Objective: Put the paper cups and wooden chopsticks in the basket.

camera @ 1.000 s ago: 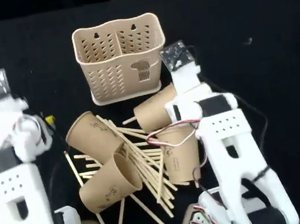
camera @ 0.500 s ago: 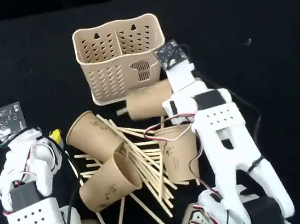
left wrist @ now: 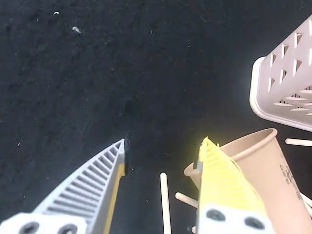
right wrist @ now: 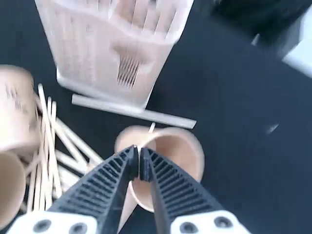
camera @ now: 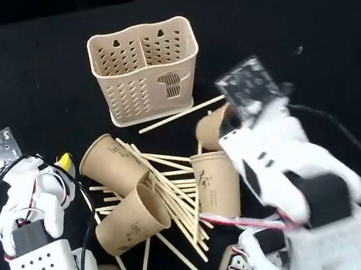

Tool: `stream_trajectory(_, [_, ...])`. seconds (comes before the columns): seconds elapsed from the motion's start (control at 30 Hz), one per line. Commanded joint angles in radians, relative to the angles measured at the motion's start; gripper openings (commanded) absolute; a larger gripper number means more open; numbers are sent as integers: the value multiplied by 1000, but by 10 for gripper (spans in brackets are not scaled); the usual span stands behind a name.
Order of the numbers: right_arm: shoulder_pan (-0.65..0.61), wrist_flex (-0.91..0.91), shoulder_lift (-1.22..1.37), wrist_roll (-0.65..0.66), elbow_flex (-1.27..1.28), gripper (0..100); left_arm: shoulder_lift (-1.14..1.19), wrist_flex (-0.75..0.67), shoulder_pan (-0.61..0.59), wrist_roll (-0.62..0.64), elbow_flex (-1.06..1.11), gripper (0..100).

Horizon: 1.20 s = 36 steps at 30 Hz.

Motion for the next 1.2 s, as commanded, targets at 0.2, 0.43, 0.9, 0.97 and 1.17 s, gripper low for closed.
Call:
stream_trajectory(0.2, [12, 103, 328, 2, -417, 12, -14, -25, -7, 12, 7, 245])
stream_trajectory(0.43, [155, 98, 535, -6, -303, 216, -14, -26, -4, 9, 10, 245])
stream_trajectory(0.9, [354, -377, 1004, 293, -288, 247, -14, -25, -4, 5, 12, 245])
stream_trajectory(0.97, [351, -338, 1052, 301, -364, 247, -14, -25, -4, 5, 12, 245])
stream_trajectory(1.17, [354, -169, 1228, 336, -610, 247, -14, -26, -2, 5, 13, 245])
